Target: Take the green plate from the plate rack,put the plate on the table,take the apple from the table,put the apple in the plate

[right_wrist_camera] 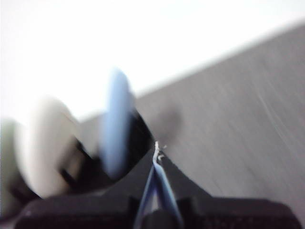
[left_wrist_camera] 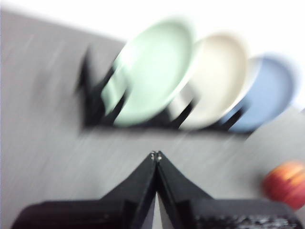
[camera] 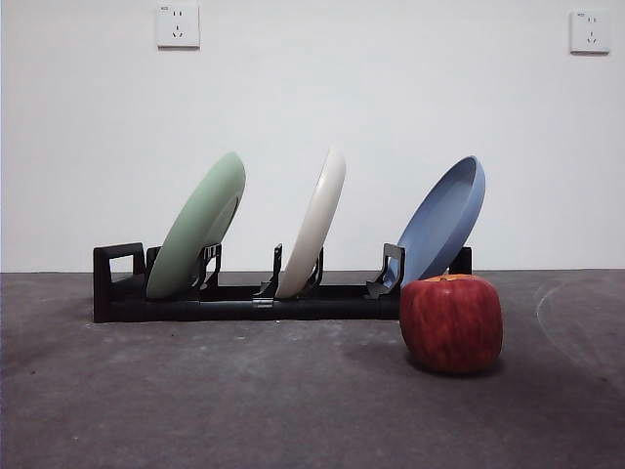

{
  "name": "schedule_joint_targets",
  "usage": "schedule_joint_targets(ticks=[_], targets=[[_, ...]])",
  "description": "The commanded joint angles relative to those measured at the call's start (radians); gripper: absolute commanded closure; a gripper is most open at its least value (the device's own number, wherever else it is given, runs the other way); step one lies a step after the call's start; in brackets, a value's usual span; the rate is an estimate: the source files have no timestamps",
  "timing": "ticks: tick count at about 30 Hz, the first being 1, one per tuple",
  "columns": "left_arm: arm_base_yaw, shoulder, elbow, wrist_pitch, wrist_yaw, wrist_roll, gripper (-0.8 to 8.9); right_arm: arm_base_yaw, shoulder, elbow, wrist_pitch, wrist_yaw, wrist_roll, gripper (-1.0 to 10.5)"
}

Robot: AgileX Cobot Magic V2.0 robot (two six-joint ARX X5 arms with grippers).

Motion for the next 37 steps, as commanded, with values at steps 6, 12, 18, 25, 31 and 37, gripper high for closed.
schedule_joint_targets(ticks=[6, 12, 18, 25, 31, 37], targets=[[-0.002, 0.13, 0.287, -0.079, 0.072, -0.033, 8.18, 0.0, 0.124, 0.276, 0.018, -0.067, 0.027, 9.5], [-0.003, 0.279, 0.502, -0.122, 0.198, -0.032, 8.17, 0.0, 0.328, 0.51, 0.012, -0.246, -0.008, 9.5], [-0.003, 0.451, 0.734, -0.244, 0.348, -0.002, 8.17, 0.0, 0.589, 0.78, -0.143, -0.458, -0.034, 9.5], [-0.011, 0.654, 1.01, -0.495, 0.41, 0.139, 8.18, 0.024, 0.909, 1.136, -0.583, -0.523, -0.213, 9.5], [-0.046, 0.811, 1.202, -0.726, 0.275, 0.278, 8.19, 0.111, 1.153, 1.398, -0.921, -0.327, -0.336, 9.5], [-0.131, 0.923, 1.315, -0.858, 0.12, 0.338, 8.12, 0.201, 1.303, 1.559, -1.062, -0.17, -0.369, 9.0]])
